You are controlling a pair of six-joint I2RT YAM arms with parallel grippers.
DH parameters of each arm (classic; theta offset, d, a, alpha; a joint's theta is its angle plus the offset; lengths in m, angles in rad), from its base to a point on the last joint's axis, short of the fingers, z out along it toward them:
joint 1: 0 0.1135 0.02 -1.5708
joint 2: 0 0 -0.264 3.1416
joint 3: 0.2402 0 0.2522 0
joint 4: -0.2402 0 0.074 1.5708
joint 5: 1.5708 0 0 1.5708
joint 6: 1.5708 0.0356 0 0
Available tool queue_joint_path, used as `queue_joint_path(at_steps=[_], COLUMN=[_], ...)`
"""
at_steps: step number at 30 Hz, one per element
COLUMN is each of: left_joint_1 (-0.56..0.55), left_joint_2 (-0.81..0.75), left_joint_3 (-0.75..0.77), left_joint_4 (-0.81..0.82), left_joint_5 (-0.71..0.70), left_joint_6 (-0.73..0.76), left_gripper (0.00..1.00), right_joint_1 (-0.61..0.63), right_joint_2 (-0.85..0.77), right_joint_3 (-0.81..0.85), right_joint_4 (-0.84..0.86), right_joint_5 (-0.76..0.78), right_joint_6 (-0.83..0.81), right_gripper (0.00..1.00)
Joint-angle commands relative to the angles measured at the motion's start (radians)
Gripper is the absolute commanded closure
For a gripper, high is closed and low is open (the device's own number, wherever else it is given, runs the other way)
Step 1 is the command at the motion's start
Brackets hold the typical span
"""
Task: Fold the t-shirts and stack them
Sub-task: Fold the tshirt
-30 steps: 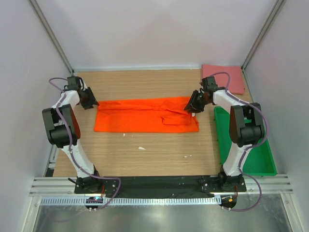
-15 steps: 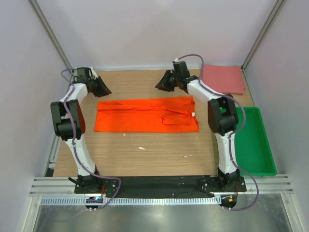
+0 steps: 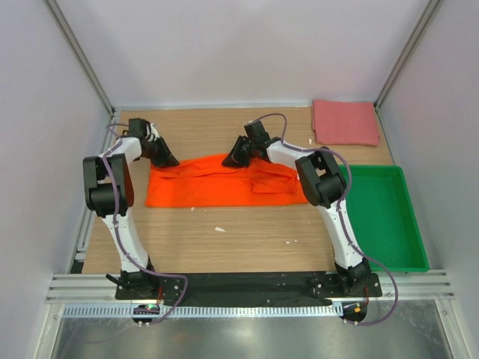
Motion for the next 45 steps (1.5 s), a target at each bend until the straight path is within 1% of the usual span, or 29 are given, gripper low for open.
queue_joint_path(at_steps=[1, 6, 7, 8, 11, 14, 17, 23, 27, 30, 32, 34, 36, 37, 39, 40, 43, 45], left_joint_1=[0.004, 0.004, 0.004, 0.004, 0.003, -0.003, -0.003, -0.002, 0.010, 0.033, 0.050, 0.067, 0.069, 0.070, 0.069, 0.067, 0.055, 0.029], left_joint_2=[-0.107, -0.168, -0.176, -0.176, -0.160, -0.182, -0.202, -0.228, -0.257, -0.263, -0.242, -0.248, -0.275, -0.292, -0.332, -0.341, -0.366, -0.354], left_joint_3=[-0.037, -0.056, -0.049, -0.037, 0.010, -0.019, -0.103, -0.189, -0.209, -0.215, -0.206, -0.210, -0.223, -0.233, -0.238, -0.233, -0.211, -0.192], left_joint_4=[-0.025, -0.039, -0.039, -0.048, -0.064, -0.055, -0.022, -0.011, -0.018, -0.018, -0.051, -0.065, -0.064, -0.064, -0.071, -0.080, -0.085, -0.079], left_joint_5=[-0.073, -0.137, -0.143, -0.148, -0.134, -0.111, -0.099, -0.116, -0.163, -0.200, -0.197, -0.194, -0.206, -0.209, -0.217, -0.217, -0.191, -0.177], left_joint_6=[-0.001, -0.001, -0.001, -0.001, -0.007, -0.036, -0.061, -0.081, -0.091, -0.087, -0.075, -0.066, -0.061, -0.061, -0.064, -0.064, -0.073, -0.075], left_gripper=[0.84, 0.82, 0.80, 0.77, 0.75, 0.75, 0.76, 0.79, 0.82, 0.82, 0.84, 0.89, 0.89, 0.90, 0.89, 0.85, 0.86, 0.86], right_joint_1=[-0.004, -0.001, 0.003, 0.004, 0.009, 0.012, 0.012, 0.013, 0.016, 0.016, 0.015, 0.016, 0.016, 0.012, 0.000, -0.007, -0.036, -0.062], right_joint_2=[-0.101, -0.111, -0.117, -0.135, -0.153, -0.177, -0.169, -0.155, -0.157, -0.160, -0.161, -0.170, -0.195, -0.206, -0.236, -0.249, -0.290, -0.302], right_joint_3=[-0.059, -0.076, -0.087, -0.093, -0.110, -0.146, -0.166, -0.194, -0.235, -0.251, -0.217, -0.150, -0.095, -0.043, 0.002, 0.004, -0.022, -0.044], right_joint_4=[0.063, 0.053, 0.051, 0.054, 0.041, 0.033, 0.031, 0.019, 0.024, 0.021, -0.013, -0.079, -0.151, -0.226, -0.303, -0.314, -0.366, -0.380], right_joint_5=[-0.024, -0.046, -0.048, -0.048, -0.059, -0.059, -0.073, -0.088, -0.099, -0.099, -0.097, -0.094, -0.053, -0.034, -0.001, 0.007, 0.030, 0.041], right_joint_6=[0.020, 0.023, 0.021, 0.014, -0.003, -0.017, -0.014, -0.006, -0.008, -0.025, -0.054, -0.077, -0.144, -0.170, -0.210, -0.219, -0.264, -0.285], right_gripper=[0.86, 0.86, 0.86, 0.86, 0.86, 0.86, 0.86, 0.85, 0.85, 0.85, 0.85, 0.85, 0.84, 0.83, 0.78, 0.75, 0.73, 0.68])
